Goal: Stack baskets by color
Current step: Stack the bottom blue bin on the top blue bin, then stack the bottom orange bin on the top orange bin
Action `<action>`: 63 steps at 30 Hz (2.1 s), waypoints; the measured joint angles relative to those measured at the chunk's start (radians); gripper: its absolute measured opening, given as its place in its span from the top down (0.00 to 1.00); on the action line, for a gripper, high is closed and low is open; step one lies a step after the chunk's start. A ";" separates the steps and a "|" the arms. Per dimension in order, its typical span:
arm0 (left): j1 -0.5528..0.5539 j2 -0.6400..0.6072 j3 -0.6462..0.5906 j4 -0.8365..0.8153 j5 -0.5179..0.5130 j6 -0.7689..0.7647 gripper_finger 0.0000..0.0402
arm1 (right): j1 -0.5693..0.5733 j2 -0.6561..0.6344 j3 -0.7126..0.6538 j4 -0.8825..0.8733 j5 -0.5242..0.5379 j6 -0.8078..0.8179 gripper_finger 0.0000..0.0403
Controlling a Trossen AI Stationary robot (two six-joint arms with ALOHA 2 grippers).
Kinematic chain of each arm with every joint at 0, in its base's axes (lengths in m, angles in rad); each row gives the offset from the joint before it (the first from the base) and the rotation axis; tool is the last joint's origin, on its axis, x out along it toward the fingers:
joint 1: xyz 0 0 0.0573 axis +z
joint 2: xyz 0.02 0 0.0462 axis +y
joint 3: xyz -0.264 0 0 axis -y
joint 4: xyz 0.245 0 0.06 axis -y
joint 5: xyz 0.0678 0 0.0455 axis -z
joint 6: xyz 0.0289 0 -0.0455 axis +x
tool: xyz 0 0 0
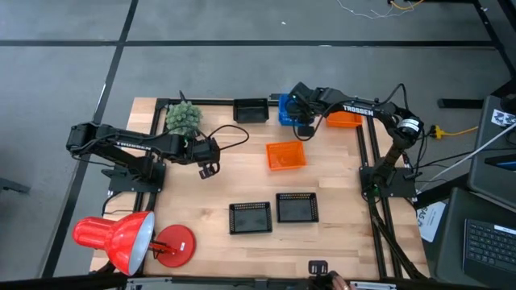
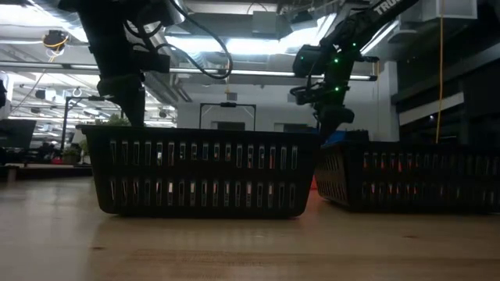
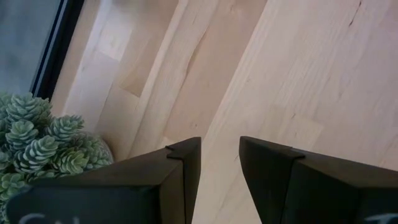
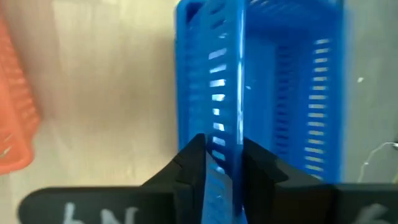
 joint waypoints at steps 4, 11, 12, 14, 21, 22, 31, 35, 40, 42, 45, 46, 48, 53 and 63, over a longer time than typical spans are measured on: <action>0.000 0.000 0.000 0.000 0.000 0.000 0.75 | 0.000 0.000 0.000 0.042 0.021 -0.002 0.78; 0.000 0.000 0.000 0.000 0.000 -0.001 0.75 | 0.000 0.000 0.000 0.054 0.022 -0.002 0.78; 0.000 0.000 0.000 0.000 0.000 -0.001 0.75 | 0.003 -0.001 0.000 0.052 0.022 -0.002 0.78; 0.000 0.000 0.000 0.000 0.000 -0.001 0.75 | 0.011 -0.003 0.000 0.045 0.022 0.003 0.78; 0.000 0.000 0.001 0.000 0.000 -0.001 0.75 | 0.025 -0.003 0.000 0.015 0.044 0.018 0.75; 0.000 0.000 0.001 0.000 0.000 -0.001 0.75 | 0.024 -0.003 0.000 0.008 0.068 0.022 0.73; 0.000 0.000 0.001 0.000 0.000 -0.007 0.75 | 0.076 -0.003 0.000 -0.146 0.098 0.163 0.61; 0.000 0.000 0.001 0.000 0.000 -0.007 0.75 | 0.143 -0.003 0.000 -0.304 0.010 0.297 0.64; 0.000 0.000 0.001 0.005 0.000 -0.007 0.75 | 0.223 -0.003 -0.001 -0.279 -0.003 0.284 0.71; 0.000 0.000 0.001 0.014 0.000 -0.007 0.75 | 0.244 -0.003 -0.001 -0.212 -0.020 0.250 0.72; 0.000 0.000 0.001 0.032 0.000 -0.007 0.75 | 0.267 0.000 0.000 -0.098 -0.056 0.228 0.72; 0.000 0.000 0.001 0.040 0.000 -0.007 0.75 | 0.272 0.005 0.000 -0.075 -0.065 0.224 0.71; 0.000 0.000 0.002 0.049 0.000 -0.007 0.75 | 0.272 0.024 0.000 -0.048 -0.082 0.201 0.68; 0.000 0.000 0.002 0.052 0.000 -0.006 0.75 | 0.270 0.086 0.000 -0.017 -0.068 0.177 0.56; 0.000 0.000 0.002 0.053 0.000 -0.006 0.75 | 0.281 0.163 -0.001 -0.017 -0.085 0.178 0.57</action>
